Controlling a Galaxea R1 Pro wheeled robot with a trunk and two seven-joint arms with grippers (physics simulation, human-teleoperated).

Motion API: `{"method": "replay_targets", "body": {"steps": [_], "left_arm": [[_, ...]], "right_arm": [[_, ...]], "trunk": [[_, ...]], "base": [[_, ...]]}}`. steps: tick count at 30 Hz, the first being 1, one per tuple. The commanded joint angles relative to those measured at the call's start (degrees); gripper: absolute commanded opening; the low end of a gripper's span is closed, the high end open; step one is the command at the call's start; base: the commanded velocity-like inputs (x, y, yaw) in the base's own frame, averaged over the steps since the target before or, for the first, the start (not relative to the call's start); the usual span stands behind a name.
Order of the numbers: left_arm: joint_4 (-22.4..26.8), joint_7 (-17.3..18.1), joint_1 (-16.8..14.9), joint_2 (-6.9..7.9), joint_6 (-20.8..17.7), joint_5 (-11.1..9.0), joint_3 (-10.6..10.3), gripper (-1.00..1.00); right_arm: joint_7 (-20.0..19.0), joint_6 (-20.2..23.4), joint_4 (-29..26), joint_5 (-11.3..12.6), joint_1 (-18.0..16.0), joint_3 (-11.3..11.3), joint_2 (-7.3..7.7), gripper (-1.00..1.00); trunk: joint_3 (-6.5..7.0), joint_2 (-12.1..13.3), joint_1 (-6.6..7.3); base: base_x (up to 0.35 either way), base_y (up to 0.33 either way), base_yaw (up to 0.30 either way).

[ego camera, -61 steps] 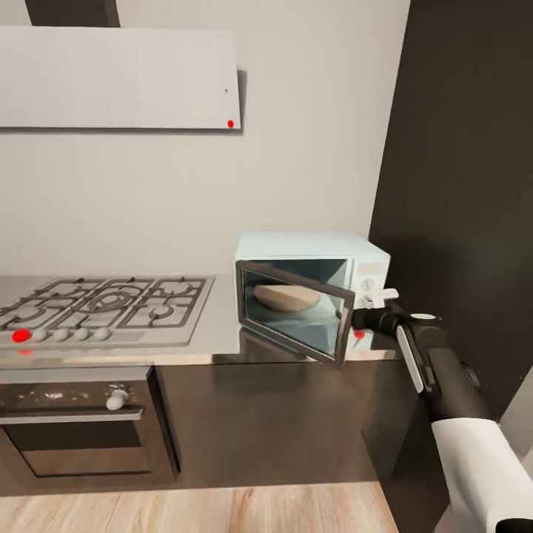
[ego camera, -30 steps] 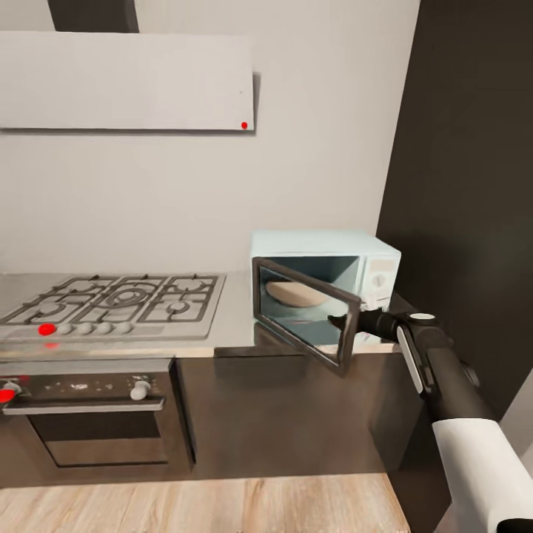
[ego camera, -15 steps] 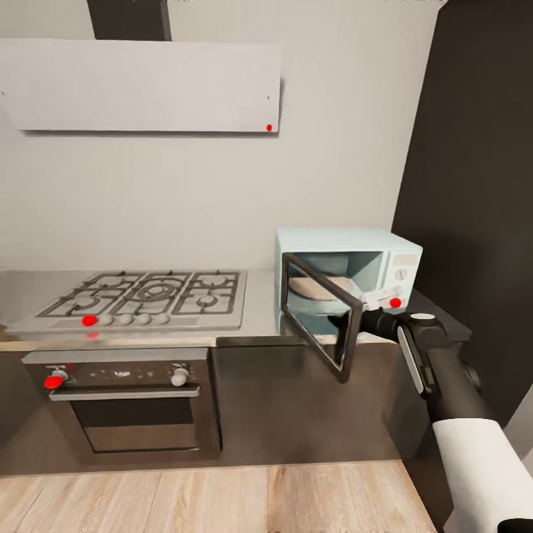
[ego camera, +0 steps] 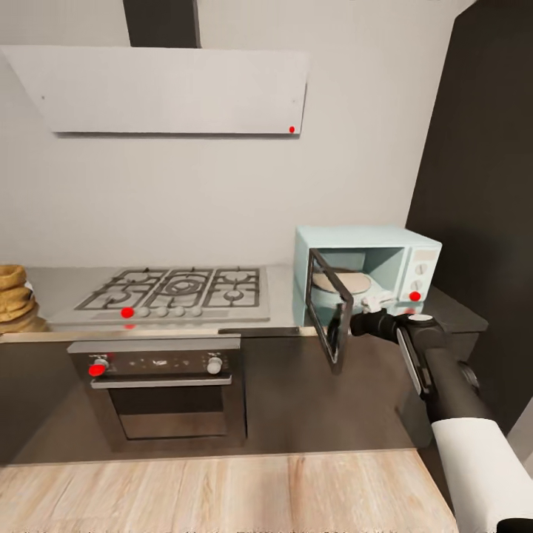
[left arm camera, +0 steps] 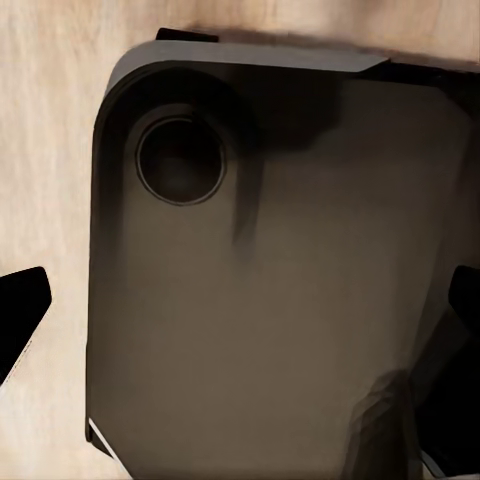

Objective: In the kitchen, take the popcorn bag from the countertop, put it into the microwave, and heat it until the popcorn is cooked so the cooked popcorn ends up inside the bag.

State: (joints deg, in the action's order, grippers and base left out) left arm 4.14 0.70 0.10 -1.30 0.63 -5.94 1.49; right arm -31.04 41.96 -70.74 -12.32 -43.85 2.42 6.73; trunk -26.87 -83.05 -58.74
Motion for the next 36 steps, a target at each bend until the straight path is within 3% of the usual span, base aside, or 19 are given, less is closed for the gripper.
{"method": "replay_targets", "body": {"steps": [1, 15, 22, 26, 28, 29, 30, 34, 36], "left_arm": [[0.04, 0.04, -0.01, -0.01, 0.07, -0.56, 0.09, 1.0], [0.01, 0.02, -0.01, 0.0, 0.07, -0.56, 0.06, 1.0], [0.0, 0.0, -0.01, -0.01, 0.07, -0.56, 0.09, 1.0], [0.06, 0.02, -0.01, -0.01, 0.07, -0.56, 0.09, 1.0], [0.06, 0.01, -0.01, 0.01, 0.07, -0.56, 0.09, 1.0], [0.07, 0.01, -0.01, 0.03, 0.07, -0.56, 0.09, 1.0], [0.08, 0.03, -0.01, 0.06, 0.07, -0.56, 0.09, 1.0], [0.07, 0.01, -0.01, 0.07, 0.07, -0.56, 0.01, 1.0], [0.08, 0.01, -0.01, 0.07, 0.07, -0.56, 0.0, 1.0]], "right_arm": [[-0.89, 0.87, 0.02, 1.23, -0.01, -0.2, -0.05, 1.0], [-0.31, 0.76, 0.31, 0.71, -0.01, 0.29, 0.5, 1.0], [5.76, 0.01, 2.15, 0.85, -0.01, 3.56, 0.84, 1.0], [8.91, -0.98, 10.65, 0.89, -0.01, 5.63, 1.14, 1.0], [9.37, -3.05, 14.83, 0.9, -0.01, 7.14, 2.31, 1.0], [9.4, -4.24, 17.02, 0.9, -0.01, 8.0, 3.26, 1.0], [9.32, -5.77, 20.56, 0.91, -0.01, 9.39, 5.68, 1.0], [9.35, -7.96, 31.03, 0.92, -0.01, 10.35, 9.18, 1.0], [9.6, -14.23, 43.71, 0.85, -0.01, 10.39, 10.51, 1.0]], "trunk": [[-0.06, -0.03, 0.01], [-0.06, -0.03, 0.01], [-0.06, -0.03, 0.01], [-0.06, -0.03, 0.01], [-0.06, -0.03, 0.01], [-0.06, -0.03, 0.01], [-0.06, -0.03, 0.01], [-0.06, -0.03, 0.01], [-0.06, -0.03, 0.01]], "base": [[-0.135, 0.293, 0.0], [-0.038, 0.068, 0.0], [0.0, 0.0, 0.0], [0.0, 0.0, 0.0], [0.0, 0.0, 0.0], [0.0, 0.0, 0.0], [0.0, 0.0, 0.0], [0.0, 0.0, 0.0], [0.0, 0.0, 0.0]]}}
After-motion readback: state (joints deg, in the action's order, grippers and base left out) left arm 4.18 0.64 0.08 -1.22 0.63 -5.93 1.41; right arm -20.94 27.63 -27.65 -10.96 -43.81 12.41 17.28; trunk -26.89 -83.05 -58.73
